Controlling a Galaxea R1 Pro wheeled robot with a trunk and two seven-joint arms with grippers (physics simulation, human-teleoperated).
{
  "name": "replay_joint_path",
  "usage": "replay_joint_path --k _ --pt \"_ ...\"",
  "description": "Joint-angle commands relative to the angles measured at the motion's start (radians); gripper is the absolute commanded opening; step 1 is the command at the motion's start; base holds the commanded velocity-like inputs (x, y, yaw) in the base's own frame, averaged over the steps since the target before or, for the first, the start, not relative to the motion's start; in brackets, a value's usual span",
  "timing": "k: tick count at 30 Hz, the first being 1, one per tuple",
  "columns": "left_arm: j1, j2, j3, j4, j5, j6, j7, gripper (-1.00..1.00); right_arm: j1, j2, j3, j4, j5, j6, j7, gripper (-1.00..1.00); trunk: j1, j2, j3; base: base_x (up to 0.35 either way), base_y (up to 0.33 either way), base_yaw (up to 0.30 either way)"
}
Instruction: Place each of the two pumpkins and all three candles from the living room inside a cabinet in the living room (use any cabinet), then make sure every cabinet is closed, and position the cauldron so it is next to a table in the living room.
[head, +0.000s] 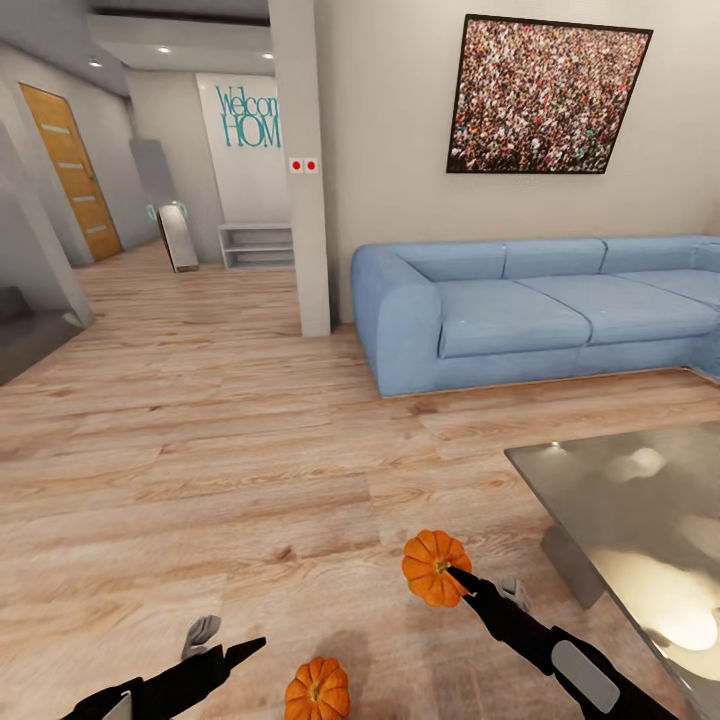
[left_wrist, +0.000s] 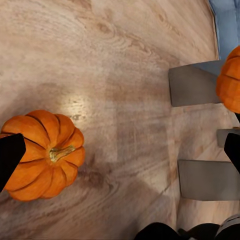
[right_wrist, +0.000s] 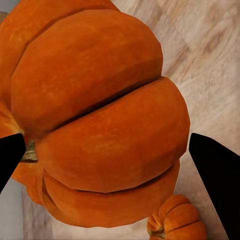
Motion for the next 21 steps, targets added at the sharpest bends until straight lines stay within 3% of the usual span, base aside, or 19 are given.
replay_joint_path --k 1,5,11,21 --pt "0.000 0.000 -0.006 0.000 0.010 0.007 -0.002 1.00 -0.001 -0.001 0.005 0.000 -0.011 0.004 0.007 -1.00 0.000 0.000 -0.001 0.000 0.000 0.000" --pt "0.000 -0.003 -0.006 0.000 0.011 0.001 0.017 1.00 -0.001 -0.001 0.005 -0.001 -0.009 0.021 0.029 -1.00 0.001 -0.001 -0.009 0.000 0.000 0.000" --pt "0.000 -0.028 -0.006 0.000 0.012 -0.004 0.141 1.00 -0.001 -0.004 0.005 -0.013 -0.008 0.047 0.085 -1.00 0.003 -0.002 -0.032 0.000 0.000 0.000" --pt "0.000 -0.037 -0.006 0.000 0.012 -0.007 0.164 1.00 -0.001 -0.003 0.000 -0.075 -0.008 0.089 0.141 -1.00 0.008 -0.005 -0.070 0.000 0.000 0.000"
